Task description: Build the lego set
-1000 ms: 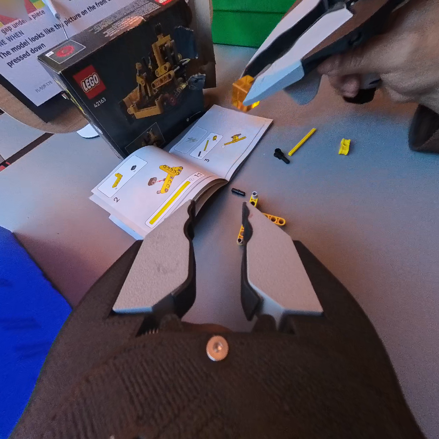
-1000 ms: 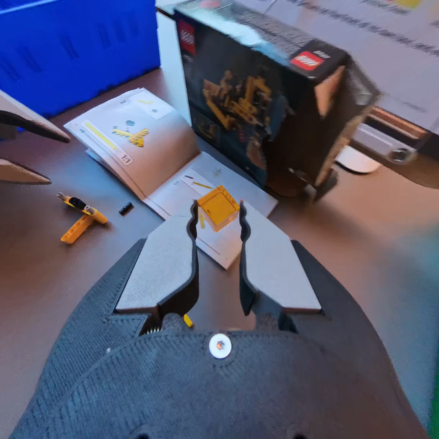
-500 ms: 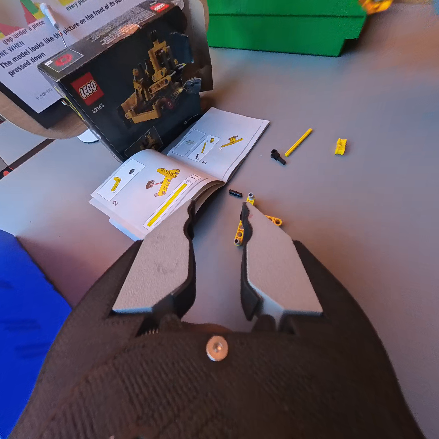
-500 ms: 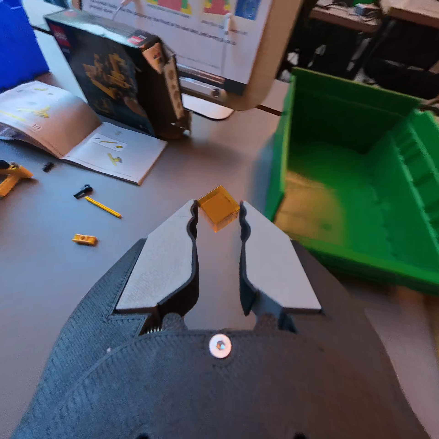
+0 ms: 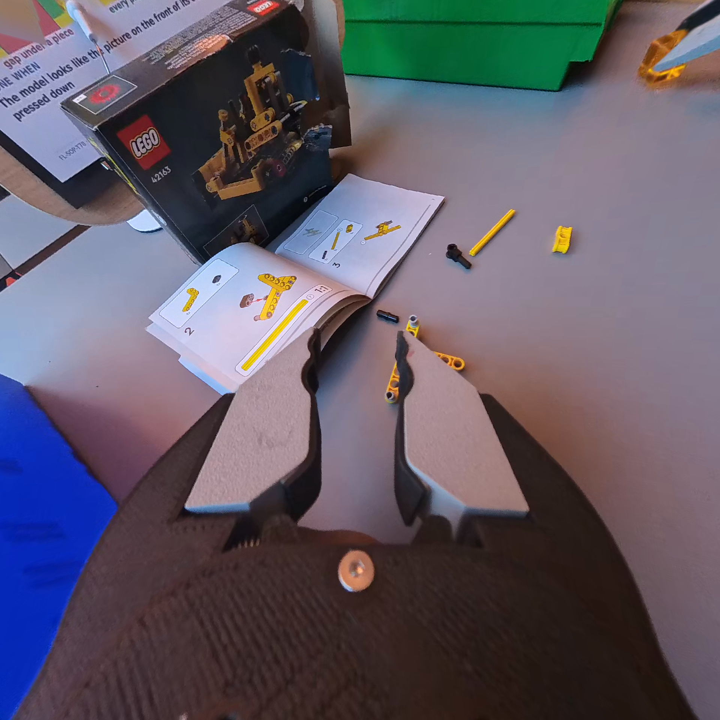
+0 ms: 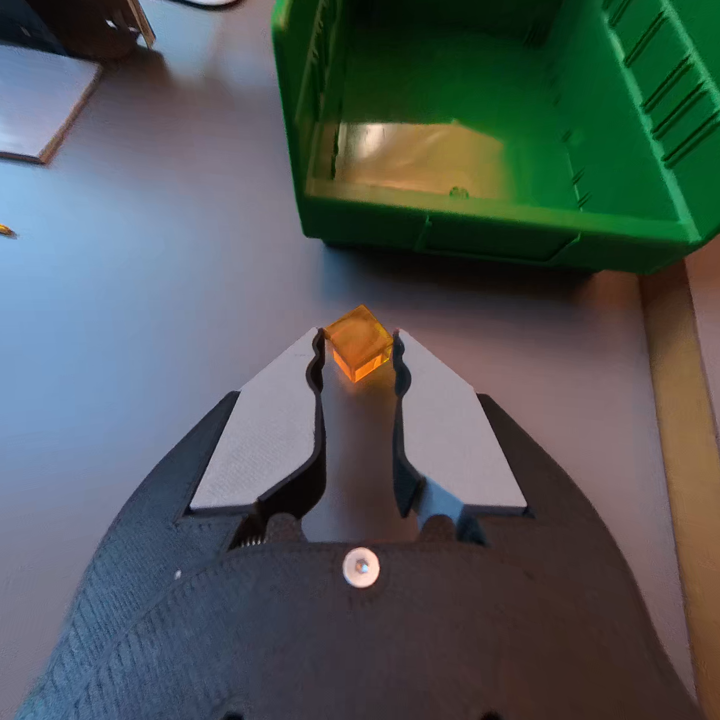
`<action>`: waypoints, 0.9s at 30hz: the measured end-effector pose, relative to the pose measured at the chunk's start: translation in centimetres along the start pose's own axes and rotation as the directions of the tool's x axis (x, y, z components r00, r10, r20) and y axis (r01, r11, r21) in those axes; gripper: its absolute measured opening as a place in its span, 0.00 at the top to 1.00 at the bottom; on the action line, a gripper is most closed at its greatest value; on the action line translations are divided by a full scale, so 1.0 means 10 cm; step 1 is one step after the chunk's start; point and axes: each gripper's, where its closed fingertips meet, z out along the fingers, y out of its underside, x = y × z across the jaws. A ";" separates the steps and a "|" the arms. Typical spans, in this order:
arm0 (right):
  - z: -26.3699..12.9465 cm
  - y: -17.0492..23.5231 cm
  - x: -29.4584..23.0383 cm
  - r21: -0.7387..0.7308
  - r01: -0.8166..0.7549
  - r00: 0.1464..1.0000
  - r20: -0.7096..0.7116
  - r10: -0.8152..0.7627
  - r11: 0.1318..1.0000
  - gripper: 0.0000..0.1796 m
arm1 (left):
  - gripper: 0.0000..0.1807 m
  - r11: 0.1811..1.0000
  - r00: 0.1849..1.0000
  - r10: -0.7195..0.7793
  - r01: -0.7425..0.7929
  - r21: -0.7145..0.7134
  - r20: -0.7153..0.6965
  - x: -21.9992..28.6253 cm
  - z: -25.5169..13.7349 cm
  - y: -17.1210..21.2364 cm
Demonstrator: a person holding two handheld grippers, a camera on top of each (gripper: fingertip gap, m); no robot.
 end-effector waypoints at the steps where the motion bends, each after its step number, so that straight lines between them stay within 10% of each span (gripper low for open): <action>1: -0.01 -0.03 -0.01 0.006 0.001 1.000 0.004 -0.001 1.000 0.82 | 0.80 1.000 1.000 0.002 -0.002 0.000 0.000 0.00 0.00 0.00; 27: -0.38 -0.36 -0.41 0.114 0.068 0.994 0.076 -0.077 0.991 0.80 | 0.80 1.000 1.000 0.019 -0.019 0.010 -0.004 0.05 0.00 -0.02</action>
